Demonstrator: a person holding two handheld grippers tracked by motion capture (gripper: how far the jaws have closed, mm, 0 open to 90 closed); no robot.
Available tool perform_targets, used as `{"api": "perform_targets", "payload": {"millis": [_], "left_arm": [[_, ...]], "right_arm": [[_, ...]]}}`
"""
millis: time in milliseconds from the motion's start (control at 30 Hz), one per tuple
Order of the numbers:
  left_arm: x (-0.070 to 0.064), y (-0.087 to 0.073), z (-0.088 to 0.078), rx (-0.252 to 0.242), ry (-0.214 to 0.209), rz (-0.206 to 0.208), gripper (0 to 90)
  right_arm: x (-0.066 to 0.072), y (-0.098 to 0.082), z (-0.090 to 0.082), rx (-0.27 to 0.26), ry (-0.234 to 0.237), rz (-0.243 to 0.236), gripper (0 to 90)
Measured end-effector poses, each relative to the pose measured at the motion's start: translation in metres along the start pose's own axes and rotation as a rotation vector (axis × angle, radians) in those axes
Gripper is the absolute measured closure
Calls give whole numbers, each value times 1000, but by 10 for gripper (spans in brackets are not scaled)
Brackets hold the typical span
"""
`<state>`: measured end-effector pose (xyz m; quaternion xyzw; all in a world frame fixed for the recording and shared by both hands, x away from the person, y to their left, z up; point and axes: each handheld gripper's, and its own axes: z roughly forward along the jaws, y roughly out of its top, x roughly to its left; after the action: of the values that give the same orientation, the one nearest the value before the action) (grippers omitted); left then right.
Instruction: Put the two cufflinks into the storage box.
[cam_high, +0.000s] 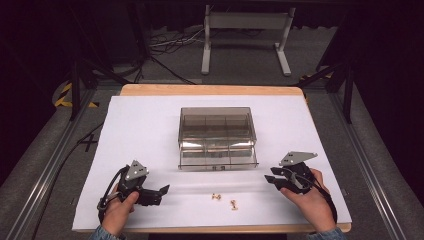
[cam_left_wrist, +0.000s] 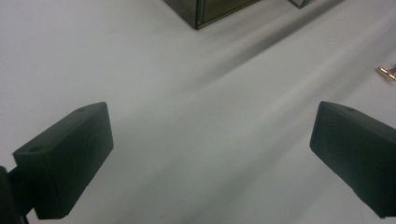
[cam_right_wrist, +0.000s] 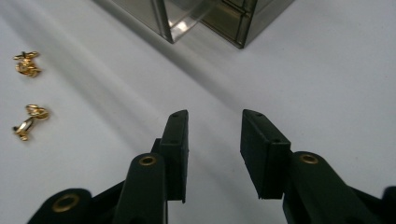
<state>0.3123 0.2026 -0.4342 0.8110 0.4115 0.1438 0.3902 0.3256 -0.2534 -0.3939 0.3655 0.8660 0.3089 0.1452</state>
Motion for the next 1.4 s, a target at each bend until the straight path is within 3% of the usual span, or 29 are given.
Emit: {"api": "perform_targets", "payload": {"millis": [100, 200, 333, 467, 833, 1400], "left_arm": [[-1, 0, -1, -8, 2, 3, 2], [-3, -1, -1, -13, -1, 17, 2], [-7, -1, -2, -31, -11, 47, 2], [-7, -1, -5, -47, -54, 47, 2], [-8, -1, -5, -55, -46, 40, 2], [-8, -1, -4, -46, -35, 40, 2]], "right_arm": [[3, 4, -5, 24, 13, -6, 615], [9, 11, -10, 62, 38, -43, 623], [18, 20, -14, 87, 35, -84, 601], [24, 28, -18, 83, 37, -102, 589], [38, 45, -26, 80, 85, -150, 588], [73, 78, -4, 67, 221, -257, 606]]}}
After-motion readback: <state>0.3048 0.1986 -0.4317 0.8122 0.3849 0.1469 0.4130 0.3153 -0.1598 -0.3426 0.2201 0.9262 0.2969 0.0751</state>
